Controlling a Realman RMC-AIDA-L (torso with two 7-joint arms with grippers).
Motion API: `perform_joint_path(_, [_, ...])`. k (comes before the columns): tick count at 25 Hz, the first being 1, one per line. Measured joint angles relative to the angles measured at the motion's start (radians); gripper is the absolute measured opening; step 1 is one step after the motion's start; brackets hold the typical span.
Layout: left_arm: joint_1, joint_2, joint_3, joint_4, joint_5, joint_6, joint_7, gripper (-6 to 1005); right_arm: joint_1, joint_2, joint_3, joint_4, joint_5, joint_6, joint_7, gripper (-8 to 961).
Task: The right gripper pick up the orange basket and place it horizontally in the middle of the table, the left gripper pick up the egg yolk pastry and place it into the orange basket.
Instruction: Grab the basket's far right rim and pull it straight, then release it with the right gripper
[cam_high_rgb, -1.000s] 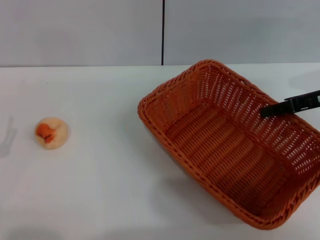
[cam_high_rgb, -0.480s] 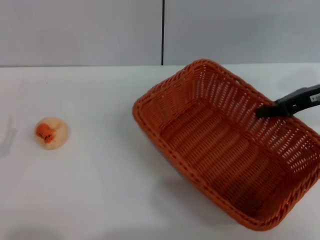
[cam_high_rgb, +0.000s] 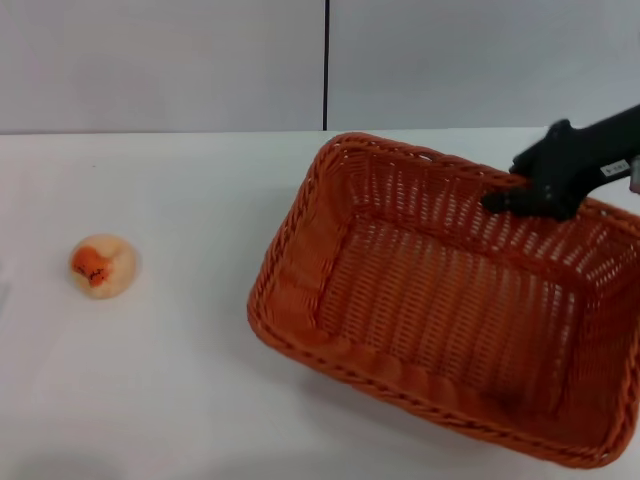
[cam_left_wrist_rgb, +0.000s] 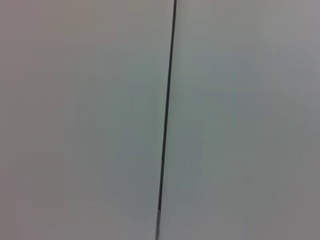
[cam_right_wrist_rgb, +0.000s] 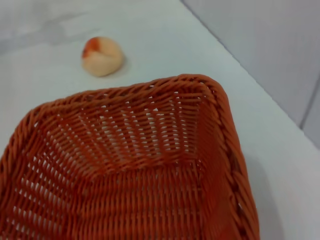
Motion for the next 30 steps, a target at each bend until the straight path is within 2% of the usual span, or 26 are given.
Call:
perform_joint_path(10, [0.047,-0.001,0.0,0.005,0.0,-0.043,0.006,817,0.012,-0.007,0.0,0.042,0.146,-0.009,-0.376,215])
perform_joint_path(18, [0.056,-0.001,0.0,0.009,0.0,-0.062,0.013,817,0.031,-0.002,-0.032,0.123,0.148,-0.006,-0.447,233])
perform_joint_path(30, [0.042,-0.001,0.0,0.003,0.0,-0.064,0.013,817,0.031,0.007,-0.055,0.13,0.149,-0.01,-0.463,260])
